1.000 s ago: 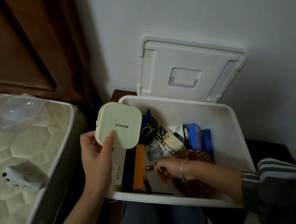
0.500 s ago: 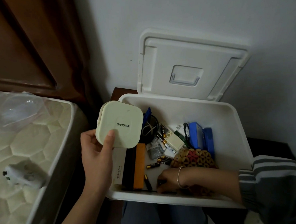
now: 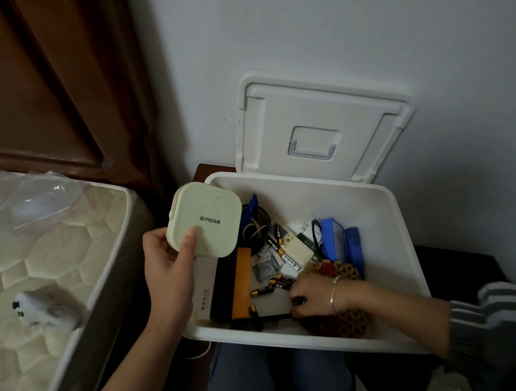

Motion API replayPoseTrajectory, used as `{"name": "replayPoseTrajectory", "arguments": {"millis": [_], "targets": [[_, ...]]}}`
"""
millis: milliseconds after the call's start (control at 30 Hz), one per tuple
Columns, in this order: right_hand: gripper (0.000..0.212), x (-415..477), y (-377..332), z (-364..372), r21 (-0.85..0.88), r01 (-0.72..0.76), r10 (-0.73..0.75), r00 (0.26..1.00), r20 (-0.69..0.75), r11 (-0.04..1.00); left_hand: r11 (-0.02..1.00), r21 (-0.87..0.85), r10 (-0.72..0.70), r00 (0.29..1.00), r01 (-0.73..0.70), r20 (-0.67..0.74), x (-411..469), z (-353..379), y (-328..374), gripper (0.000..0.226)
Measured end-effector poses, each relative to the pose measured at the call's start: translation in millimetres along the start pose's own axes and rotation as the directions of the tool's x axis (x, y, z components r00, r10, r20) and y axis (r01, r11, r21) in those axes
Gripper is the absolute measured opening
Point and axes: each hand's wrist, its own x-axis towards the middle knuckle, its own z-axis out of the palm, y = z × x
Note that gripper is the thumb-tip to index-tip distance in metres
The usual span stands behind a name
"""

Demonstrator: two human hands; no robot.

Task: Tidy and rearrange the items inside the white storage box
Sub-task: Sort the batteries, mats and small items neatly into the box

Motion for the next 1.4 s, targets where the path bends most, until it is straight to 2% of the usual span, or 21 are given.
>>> {"name": "replayPoseTrajectory", "arguments": {"millis": [133,200,267,333,533,600,633,700,767,833,867,933,1033,1100,1167,1267,1400], "targets": [[0.021,-34,28,-34,0.08,-0.226,0.226,0.974,0.014,0.971,1.0,0.011,0.012,1.0,-0.012,0.001,0,0,1,0.027],[0.028,-46,43,-53,0.155,-0.307,0.328,0.934,-0.138,0.939,1.0,0.014,0.019,1.0,-0.019,-0.002,-1,0,1,0.027],[0.03,-50,59,-71,0.194,-0.368,0.413,0.849,-0.329,0.91,1.0,0.012,0.022,1.0,-0.022,-0.001,-1,0,2,0.026],[0.026,-47,74,-85,0.187,-0.424,0.461,0.768,-0.444,0.886,0.999,0.019,0.026,1.0,-0.026,0.0,-2,1,3,0.027],[0.019,-17,106,-83,0.032,-0.641,0.56,0.644,-0.521,0.767,0.999,0.031,0.037,0.999,-0.037,-0.013,-2,2,3,0.018],[0.016,-15,106,-73,-0.078,-0.678,0.501,0.611,-0.613,0.731,0.999,0.03,0.036,0.999,-0.036,-0.011,-2,2,2,0.018],[0.014,-14,104,-69,-0.089,-0.672,0.453,0.585,-0.673,0.735,0.999,0.032,0.038,0.999,-0.037,-0.012,-2,2,2,0.018],[0.009,-11,88,-59,-0.002,-0.57,0.39,0.564,-0.728,0.822,0.998,0.041,0.041,0.999,-0.041,-0.013,-2,2,1,0.017],[0.006,-5,60,-44,0.119,-0.352,0.332,0.646,-0.687,0.929,0.999,0.039,0.038,0.999,-0.038,-0.01,-2,2,0,0.017],[0.014,3,27,-26,0.152,-0.173,0.23,0.787,-0.573,0.973,0.999,0.042,0.032,0.999,-0.032,-0.009,-2,1,0,0.018],[0.019,9,13,-18,0.139,-0.126,0.179,0.847,-0.501,0.982,0.999,0.039,0.026,1.0,-0.026,-0.012,-2,1,1,0.018],[0.027,26,-6,-1,0.044,-0.099,0.108,0.916,-0.386,0.994,0.999,0.03,0.015,1.0,-0.014,-0.021,-3,2,2,0.019],[0.065,55,-15,23,-0.191,-0.175,0.106,0.94,-0.326,0.966,0.999,0.042,0.009,0.999,-0.007,-0.034,-3,2,3,0.025],[0.075,71,-14,36,-0.331,-0.208,0.101,0.945,-0.313,0.921,0.999,0.033,0.001,1.0,0.0,-0.03,-3,3,4,0.021],[0.076,82,-13,45,-0.384,-0.205,0.084,0.947,-0.309,0.9,1.0,0.031,-0.002,1.0,0.002,-0.017,-2,2,4,0.018],[0.077,88,-12,53,-0.352,-0.149,0.033,0.948,-0.315,0.924,1.0,0.02,0.003,1.0,-0.003,-0.013,-2,2,5,0.02],[0.058,87,-10,57,-0.287,-0.056,-0.033,0.955,-0.295,0.956,1.0,-0.006,-0.003,1.0,0.003,-0.016,-1,2,4,0.026]]}}
